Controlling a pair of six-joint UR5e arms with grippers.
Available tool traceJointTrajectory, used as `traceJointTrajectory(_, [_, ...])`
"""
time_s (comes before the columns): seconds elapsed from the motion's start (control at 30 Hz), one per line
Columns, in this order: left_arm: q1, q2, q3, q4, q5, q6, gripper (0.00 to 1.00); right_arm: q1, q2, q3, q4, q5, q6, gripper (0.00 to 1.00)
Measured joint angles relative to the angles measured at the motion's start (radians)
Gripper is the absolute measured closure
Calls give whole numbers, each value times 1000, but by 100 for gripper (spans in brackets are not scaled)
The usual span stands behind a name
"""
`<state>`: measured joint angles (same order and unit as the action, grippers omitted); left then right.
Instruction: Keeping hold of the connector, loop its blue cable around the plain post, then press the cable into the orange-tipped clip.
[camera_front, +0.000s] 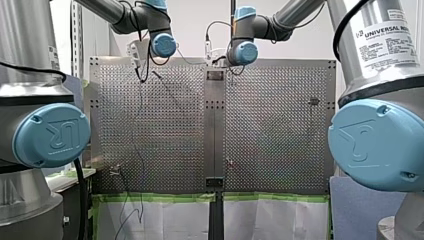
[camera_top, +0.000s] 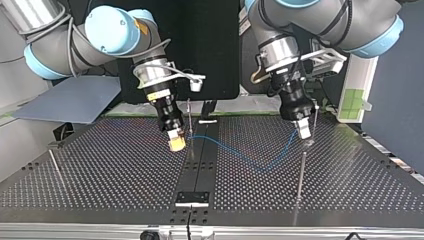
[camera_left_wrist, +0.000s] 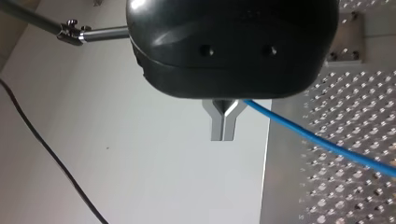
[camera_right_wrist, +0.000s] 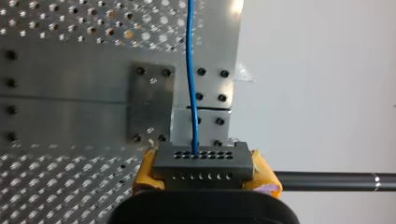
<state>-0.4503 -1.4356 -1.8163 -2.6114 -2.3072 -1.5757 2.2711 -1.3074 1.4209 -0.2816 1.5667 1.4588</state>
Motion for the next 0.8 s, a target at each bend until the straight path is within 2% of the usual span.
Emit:
traceJointTrajectory(0.2, [28,-37,63,-38,2,-6,98,-3,4,-27,-6,-28,10,100])
traceJointTrajectory(0.33, [68,-44,96,-40,34,-35,98,-6,6,-31,-15,-44,20,100])
traceJointTrajectory(0.53, [126,-47,104,-43,90,-86,98,-8,20,-34,-40,-86,24,100])
traceJointTrajectory(0.8, [195,-86,106,-27,159,-150,98,-1,74,-67,-53,-99,21,100])
